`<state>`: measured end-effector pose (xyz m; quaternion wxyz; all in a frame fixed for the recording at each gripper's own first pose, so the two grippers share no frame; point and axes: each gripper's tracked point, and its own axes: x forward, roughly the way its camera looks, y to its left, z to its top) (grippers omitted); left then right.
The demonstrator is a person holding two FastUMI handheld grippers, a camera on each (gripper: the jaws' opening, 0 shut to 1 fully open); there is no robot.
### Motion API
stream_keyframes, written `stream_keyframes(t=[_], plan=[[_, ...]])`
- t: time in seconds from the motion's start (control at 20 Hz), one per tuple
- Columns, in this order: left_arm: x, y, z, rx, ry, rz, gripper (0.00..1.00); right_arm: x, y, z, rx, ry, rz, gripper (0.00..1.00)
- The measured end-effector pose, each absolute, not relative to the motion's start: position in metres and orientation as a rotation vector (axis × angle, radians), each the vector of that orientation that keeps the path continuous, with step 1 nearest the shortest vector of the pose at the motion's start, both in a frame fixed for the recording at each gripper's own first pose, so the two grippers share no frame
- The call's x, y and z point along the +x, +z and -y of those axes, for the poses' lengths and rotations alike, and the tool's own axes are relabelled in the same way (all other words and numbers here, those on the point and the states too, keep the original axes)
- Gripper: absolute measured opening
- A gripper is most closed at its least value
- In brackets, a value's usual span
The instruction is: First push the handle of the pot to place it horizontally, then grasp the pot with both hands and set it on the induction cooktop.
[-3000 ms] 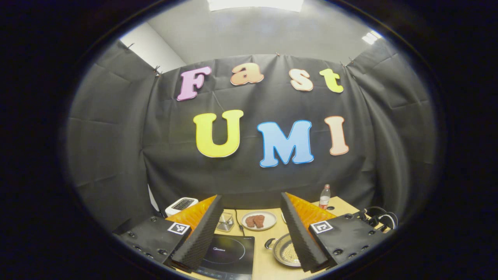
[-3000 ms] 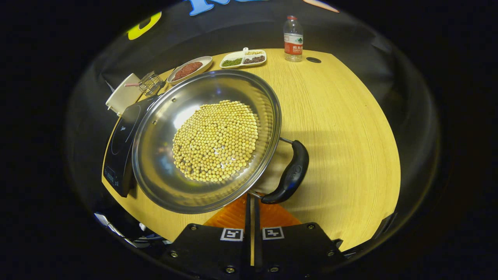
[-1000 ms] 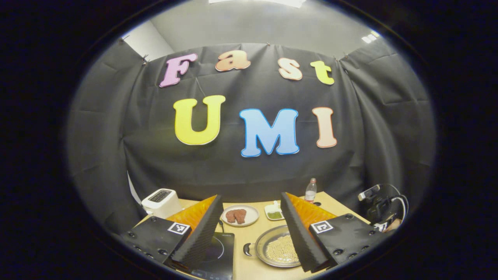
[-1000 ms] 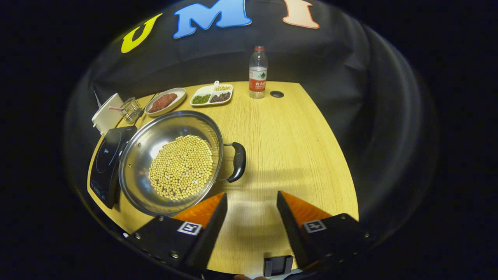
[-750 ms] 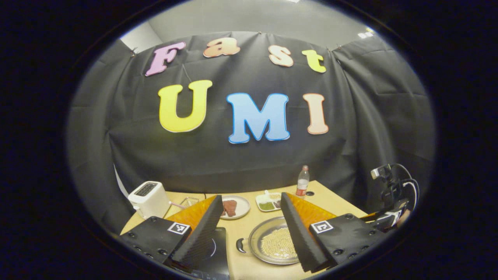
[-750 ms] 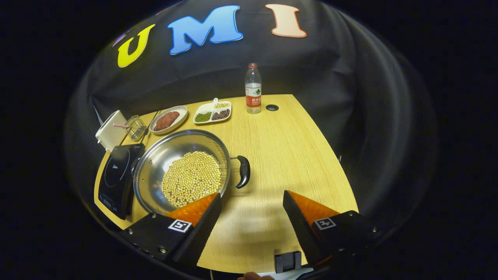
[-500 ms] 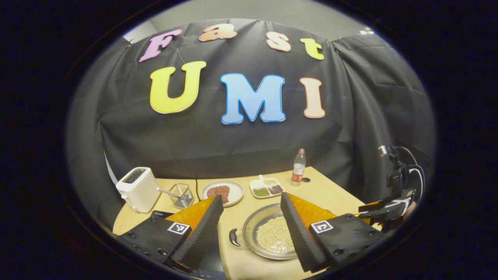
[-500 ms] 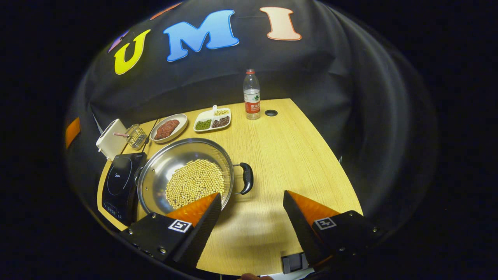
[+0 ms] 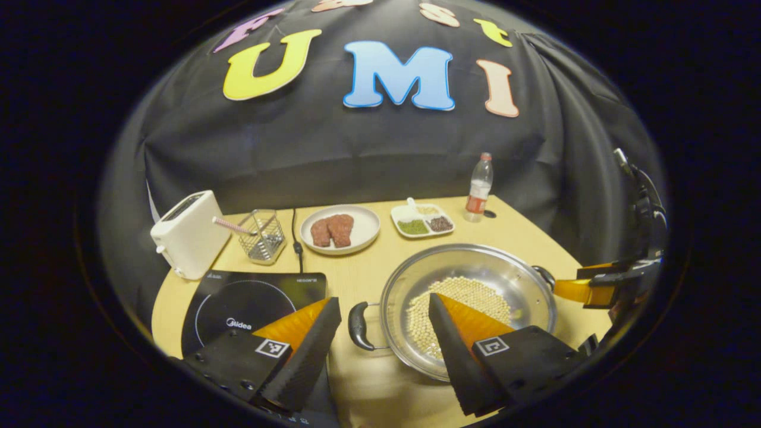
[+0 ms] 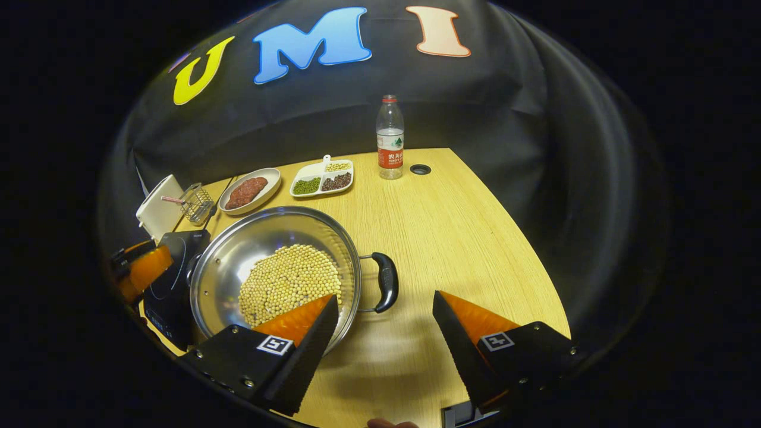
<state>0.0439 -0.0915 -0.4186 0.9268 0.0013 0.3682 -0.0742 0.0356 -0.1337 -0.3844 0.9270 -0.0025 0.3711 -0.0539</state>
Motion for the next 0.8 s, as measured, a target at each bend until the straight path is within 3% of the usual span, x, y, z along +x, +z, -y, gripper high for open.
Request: stream_keyframes(t=[0.4, 0.8], plan=[[0.054, -0.488, 0.081, -0.004, -0.131, -0.851, 0.98, 0.059, -0.416, 0.129, -0.031, -0.118, -0.792, 0.99], [0.065, -0.509, 0.078, -0.005, -0.130, -0.889, 0.98, 0.084, -0.441, 0.130, -0.054, -0.137, -0.852, 0.99]])
